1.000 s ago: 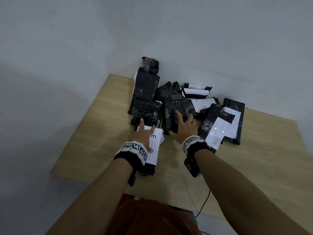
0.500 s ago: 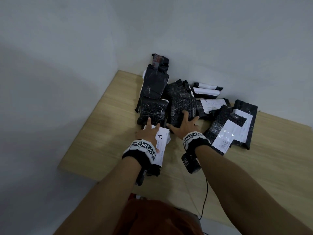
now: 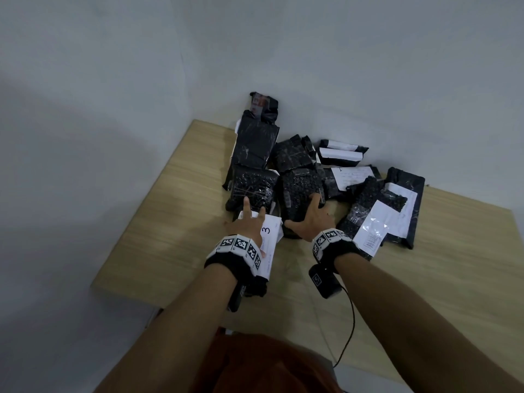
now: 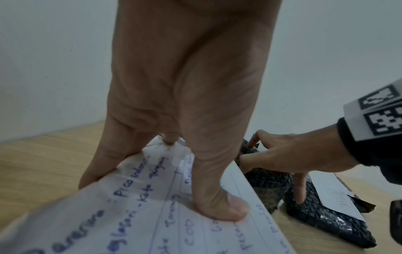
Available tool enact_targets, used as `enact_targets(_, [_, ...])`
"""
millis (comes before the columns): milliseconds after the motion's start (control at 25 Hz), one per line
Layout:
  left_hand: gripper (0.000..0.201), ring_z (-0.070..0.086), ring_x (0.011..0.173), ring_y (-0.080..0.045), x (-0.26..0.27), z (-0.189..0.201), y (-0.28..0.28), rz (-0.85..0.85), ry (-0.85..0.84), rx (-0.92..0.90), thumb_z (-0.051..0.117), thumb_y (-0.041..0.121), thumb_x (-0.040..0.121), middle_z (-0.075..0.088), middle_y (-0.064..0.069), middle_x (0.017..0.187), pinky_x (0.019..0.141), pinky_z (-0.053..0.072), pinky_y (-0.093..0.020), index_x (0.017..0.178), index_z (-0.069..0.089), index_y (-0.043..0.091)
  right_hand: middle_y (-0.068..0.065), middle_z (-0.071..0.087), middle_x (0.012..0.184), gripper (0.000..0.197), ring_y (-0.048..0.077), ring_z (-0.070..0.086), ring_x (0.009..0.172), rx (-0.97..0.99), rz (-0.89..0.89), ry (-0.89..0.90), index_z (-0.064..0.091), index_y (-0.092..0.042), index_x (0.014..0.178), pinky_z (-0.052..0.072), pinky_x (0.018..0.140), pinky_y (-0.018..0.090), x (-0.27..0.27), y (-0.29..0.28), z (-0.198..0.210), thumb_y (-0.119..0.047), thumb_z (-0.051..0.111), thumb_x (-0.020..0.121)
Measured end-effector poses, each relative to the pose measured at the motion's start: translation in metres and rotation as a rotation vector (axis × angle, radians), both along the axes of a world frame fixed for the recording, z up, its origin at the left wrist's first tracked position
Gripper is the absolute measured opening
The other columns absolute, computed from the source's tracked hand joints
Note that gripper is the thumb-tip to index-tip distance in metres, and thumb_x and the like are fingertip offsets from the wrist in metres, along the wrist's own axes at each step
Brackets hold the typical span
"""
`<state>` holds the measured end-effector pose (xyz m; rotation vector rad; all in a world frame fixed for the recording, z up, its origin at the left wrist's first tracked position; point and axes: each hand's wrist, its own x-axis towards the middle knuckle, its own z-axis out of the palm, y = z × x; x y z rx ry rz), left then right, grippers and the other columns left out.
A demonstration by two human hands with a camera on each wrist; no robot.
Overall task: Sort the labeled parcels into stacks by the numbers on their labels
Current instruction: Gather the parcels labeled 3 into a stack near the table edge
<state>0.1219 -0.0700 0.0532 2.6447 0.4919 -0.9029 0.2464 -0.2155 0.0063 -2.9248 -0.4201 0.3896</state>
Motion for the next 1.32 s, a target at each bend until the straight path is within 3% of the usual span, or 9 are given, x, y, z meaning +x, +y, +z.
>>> enact_targets(80, [0.124, 0.003, 0.148, -0.035, -0.004, -0.001, 0.004, 0.015, 0.007, 0.004, 0.082, 0.038, 0.072, -0.040, -0.010, 0.151, 0.112, 0.021, -0.064, 0.153, -0.012, 0.030, 0.023, 0.045, 0.129, 0.092, 0.047, 0.057, 0.105, 0.098, -0.006, 0.066, 0.021, -0.020, 0.137, 0.054, 0.083, 0.052, -0.002, -0.008, -0.001, -0.071, 0.060, 0.072])
enact_targets(200, [0.124, 0.006, 0.148, -0.037, -0.009, -0.005, 0.009, 0.020, 0.031, 0.013, 0.081, 0.040, 0.071, -0.040, -0.012, 0.151, 0.111, 0.025, -0.064, 0.153, -0.012, 0.028, 0.018, 0.053, 0.112, 0.057, 0.045, 0.063, 0.084, 0.520, -0.194, 0.362, 0.031, -0.023, 0.134, 0.058, 0.057, 0.051, 0.000, -0.031, -0.003, -0.053, 0.048, 0.089])
enact_targets(320, [0.127, 0.006, 0.147, -0.038, -0.012, -0.011, 0.016, 0.019, 0.063, 0.023, 0.081, 0.043, 0.070, -0.039, -0.014, 0.151, 0.108, 0.032, -0.061, 0.152, -0.014, 0.027, 0.023, 0.066, 0.104, 0.044, 0.040, 0.068, 0.067, 0.629, -0.325, 0.546, 0.049, -0.002, 0.123, 0.058, 0.052, 0.045, -0.002, -0.055, -0.015, -0.036, 0.037, 0.098])
enact_targets(440, [0.127, 0.002, 0.148, -0.038, -0.015, -0.016, 0.019, 0.029, 0.081, 0.026, 0.082, 0.043, 0.069, -0.038, -0.015, 0.151, 0.107, 0.034, -0.059, 0.152, -0.013, 0.026, 0.020, 0.064, 0.110, 0.030, 0.036, 0.068, 0.079, 0.552, -0.376, 0.442, 0.048, -0.013, 0.118, 0.055, 0.053, 0.036, -0.009, -0.071, -0.026, -0.033, 0.035, 0.099])
enact_targets(560, [0.127, -0.001, 0.148, -0.037, -0.019, -0.021, 0.023, 0.041, 0.091, 0.031, 0.082, 0.043, 0.069, -0.038, -0.016, 0.151, 0.109, 0.033, -0.059, 0.152, -0.012, 0.026, 0.022, 0.056, 0.121, 0.042, 0.039, 0.060, 0.103, 0.672, -0.422, 0.213, 0.036, -0.012, 0.133, 0.050, 0.076, 0.041, -0.007, -0.066, -0.022, -0.032, 0.044, 0.097])
enact_targets(760, [0.124, 0.001, 0.147, -0.040, -0.026, -0.026, 0.035, 0.034, 0.050, 0.047, 0.080, 0.047, 0.071, -0.035, -0.019, 0.152, 0.110, 0.034, -0.055, 0.153, -0.011, 0.023, 0.028, 0.019, 0.150, 0.076, 0.050, 0.039, 0.128, 0.299, 0.201, 0.022, 0.013, -0.049, 0.148, 0.044, 0.100, 0.056, -0.008, -0.019, -0.003, -0.029, 0.054, 0.087])
enact_targets(920, [0.125, 0.003, 0.147, -0.041, -0.036, -0.028, 0.041, 0.034, 0.064, 0.036, 0.080, 0.047, 0.070, -0.035, -0.019, 0.152, 0.110, 0.035, -0.054, 0.153, -0.010, 0.023, 0.021, -0.013, 0.161, 0.070, 0.051, 0.034, 0.135, 0.077, 0.382, 0.168, 0.017, -0.045, 0.152, 0.044, 0.101, 0.051, -0.024, -0.002, -0.014, -0.032, 0.052, 0.092])
enact_targets(1120, [0.125, 0.011, 0.146, -0.042, -0.031, -0.025, 0.041, 0.017, 0.056, 0.026, 0.080, 0.049, 0.070, -0.035, -0.020, 0.151, 0.109, 0.037, -0.051, 0.153, -0.011, 0.023, 0.017, 0.008, 0.161, 0.046, 0.042, 0.040, 0.136, 0.208, 0.366, 0.076, 0.038, -0.025, 0.131, 0.050, 0.092, 0.047, -0.020, -0.039, -0.027, -0.033, 0.052, 0.088])
enact_targets(1320, [0.126, 0.010, 0.146, -0.041, -0.026, -0.029, 0.044, 0.010, 0.070, 0.030, 0.080, 0.048, 0.070, -0.037, -0.019, 0.151, 0.110, 0.037, -0.050, 0.153, -0.011, 0.024, 0.021, 0.033, 0.143, 0.044, 0.042, 0.048, 0.126, 0.028, 0.386, 0.058, 0.043, -0.008, 0.130, 0.049, 0.091, 0.045, -0.041, -0.082, -0.039, -0.026, 0.054, 0.091])
